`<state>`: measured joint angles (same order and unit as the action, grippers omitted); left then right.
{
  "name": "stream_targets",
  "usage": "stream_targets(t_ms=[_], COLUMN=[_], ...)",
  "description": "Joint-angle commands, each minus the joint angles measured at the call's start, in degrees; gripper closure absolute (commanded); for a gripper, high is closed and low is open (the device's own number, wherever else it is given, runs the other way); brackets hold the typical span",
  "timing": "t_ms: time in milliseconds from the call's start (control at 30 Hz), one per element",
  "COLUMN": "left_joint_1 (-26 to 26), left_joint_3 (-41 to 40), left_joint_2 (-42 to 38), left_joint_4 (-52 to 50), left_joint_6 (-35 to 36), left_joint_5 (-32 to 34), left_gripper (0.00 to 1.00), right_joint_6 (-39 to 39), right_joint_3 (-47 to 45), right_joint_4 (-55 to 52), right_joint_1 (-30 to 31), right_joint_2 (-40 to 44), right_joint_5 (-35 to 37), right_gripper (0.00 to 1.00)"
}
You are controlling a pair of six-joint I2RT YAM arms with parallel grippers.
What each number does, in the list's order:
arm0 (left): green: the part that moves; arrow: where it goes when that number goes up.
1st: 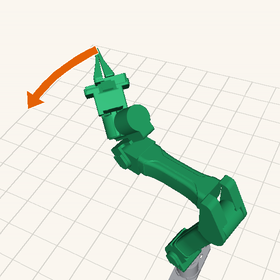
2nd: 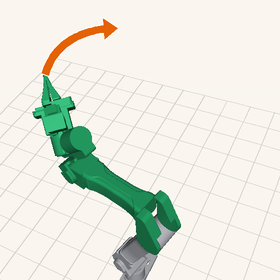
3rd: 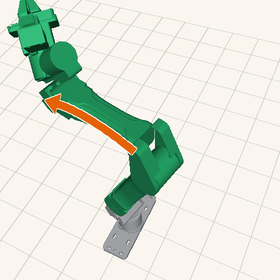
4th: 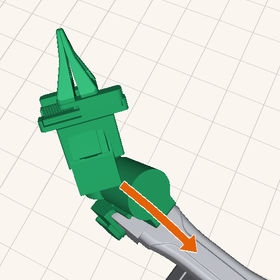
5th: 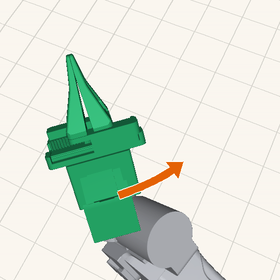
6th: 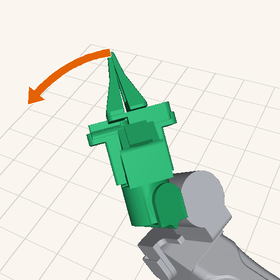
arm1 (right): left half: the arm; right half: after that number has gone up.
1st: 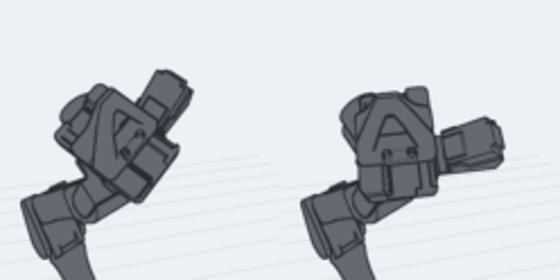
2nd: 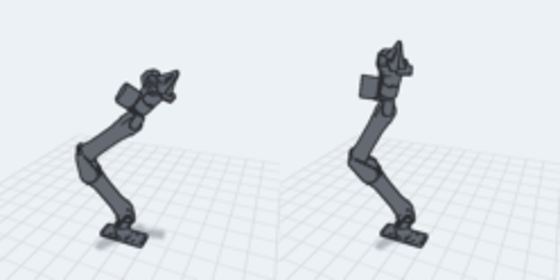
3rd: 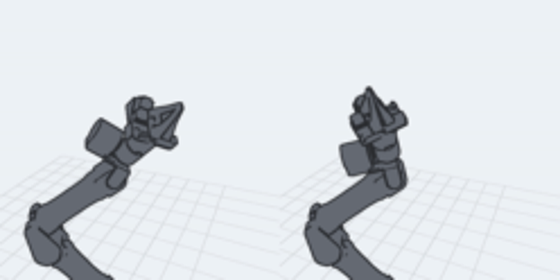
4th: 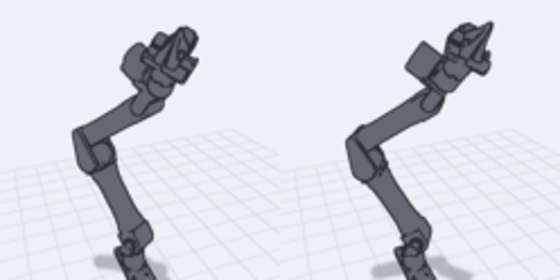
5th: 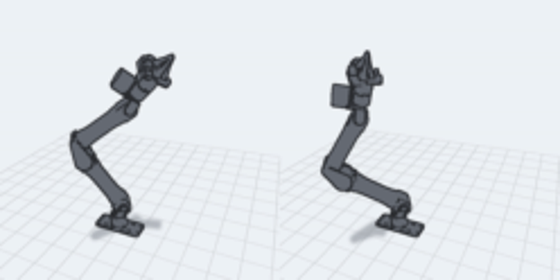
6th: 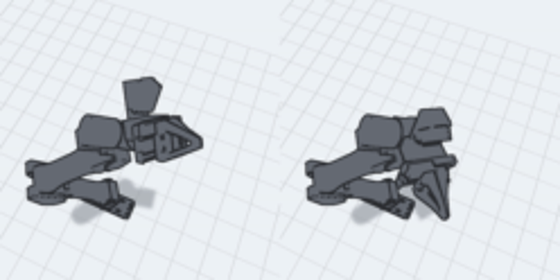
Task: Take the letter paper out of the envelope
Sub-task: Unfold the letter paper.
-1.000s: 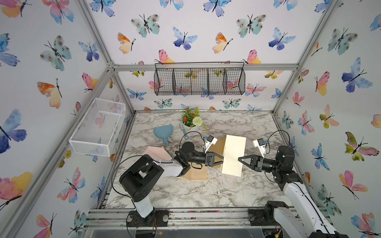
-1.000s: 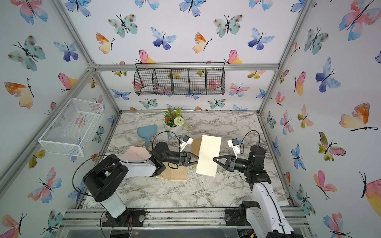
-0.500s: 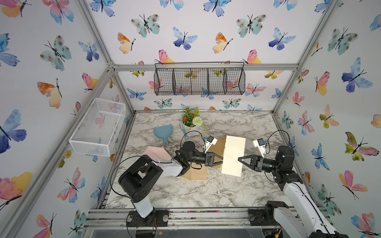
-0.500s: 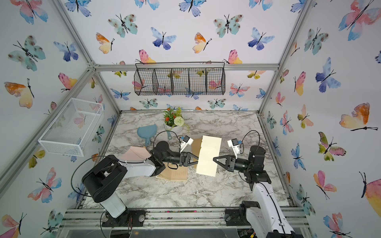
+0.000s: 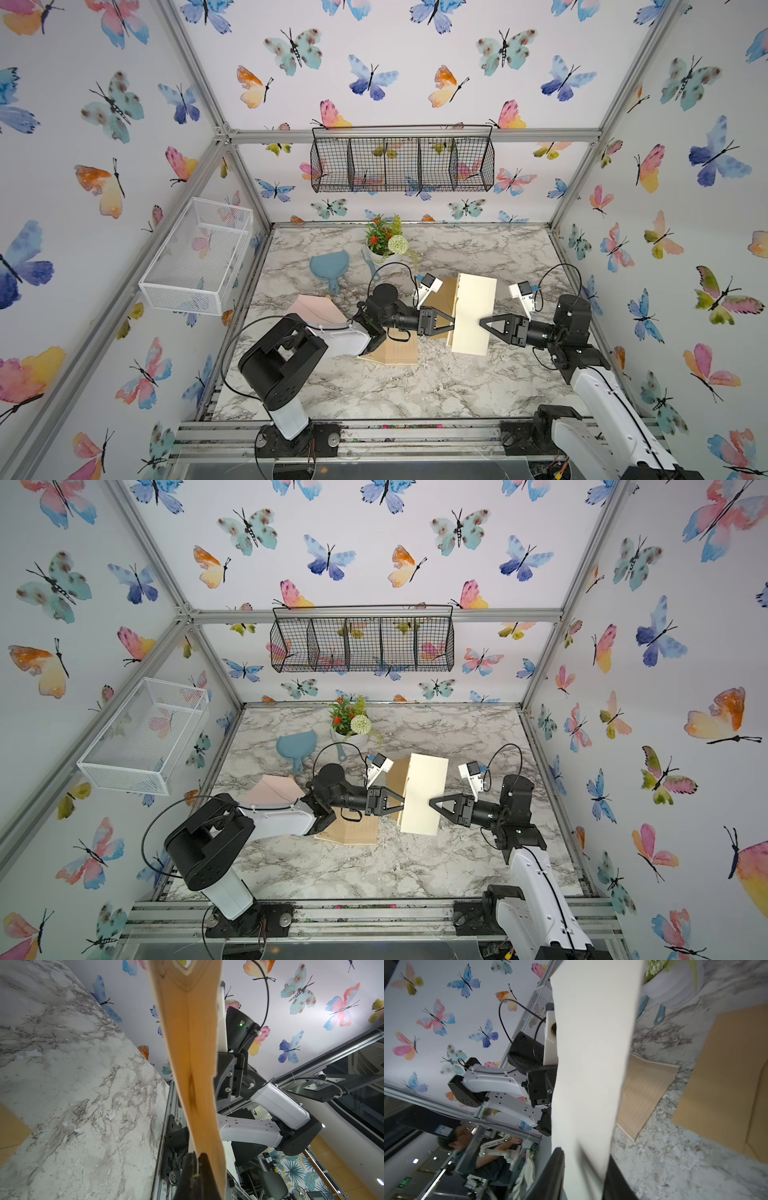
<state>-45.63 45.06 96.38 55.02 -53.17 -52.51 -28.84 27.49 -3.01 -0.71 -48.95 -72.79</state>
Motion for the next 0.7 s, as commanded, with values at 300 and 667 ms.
stream_targets(t_ms=[300, 667], left_joint_1=[-0.4, -7.0], left_joint_3=[7.6, 16.7], left_joint_2=[-9.7, -5.4], left_joint_4=[-48.3, -57.6], left_joint_6=[21.2, 24.3], left_joint_5=[32.3, 41.7], left_gripper=[1.0, 1.0], right_joint_6=[12.1, 9.4], right_joint_3=[17.5, 14.0], right_joint_4=[-33.9, -28.9], right_joint_1=[0.0, 0.0], right_joint_2=[5.7, 5.6], right_joint_5=[43.5, 33.5], right_gripper=[0.5, 0.47])
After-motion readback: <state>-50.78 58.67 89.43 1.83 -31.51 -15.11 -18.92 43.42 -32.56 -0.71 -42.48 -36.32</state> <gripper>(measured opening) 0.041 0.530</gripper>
